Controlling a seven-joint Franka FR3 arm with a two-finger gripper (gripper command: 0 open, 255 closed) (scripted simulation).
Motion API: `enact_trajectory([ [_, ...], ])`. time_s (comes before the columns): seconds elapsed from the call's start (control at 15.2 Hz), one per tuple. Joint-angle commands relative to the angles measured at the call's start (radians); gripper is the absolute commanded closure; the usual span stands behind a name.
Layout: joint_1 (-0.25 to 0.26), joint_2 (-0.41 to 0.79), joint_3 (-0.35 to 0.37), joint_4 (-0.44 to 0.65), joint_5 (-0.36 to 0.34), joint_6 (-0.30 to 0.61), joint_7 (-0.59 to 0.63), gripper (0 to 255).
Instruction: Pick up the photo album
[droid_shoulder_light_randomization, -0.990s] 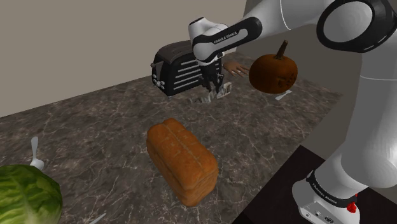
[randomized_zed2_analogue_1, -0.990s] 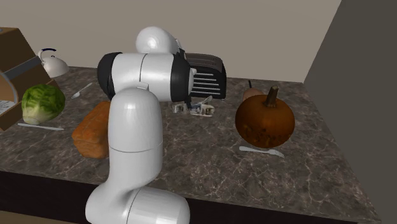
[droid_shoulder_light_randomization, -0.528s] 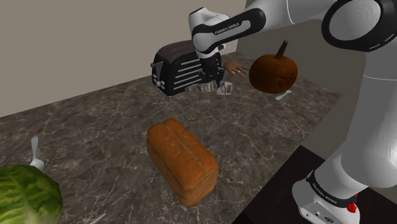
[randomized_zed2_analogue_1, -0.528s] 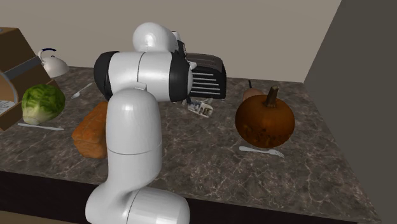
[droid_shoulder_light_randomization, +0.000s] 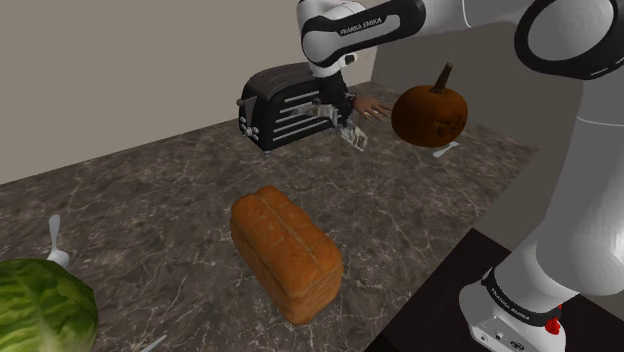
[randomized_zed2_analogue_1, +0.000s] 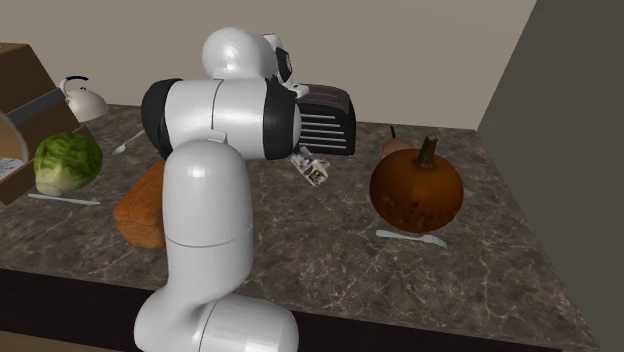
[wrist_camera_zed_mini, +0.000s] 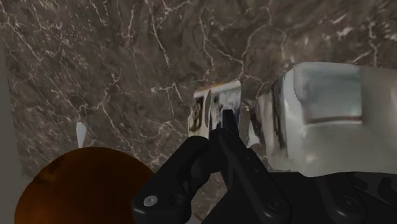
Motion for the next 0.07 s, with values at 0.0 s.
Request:
enact_trajectory([
  [0.0, 0.000, -0.002, 0.000, 0.004, 0.001, -0.007, -0.002, 255],
])
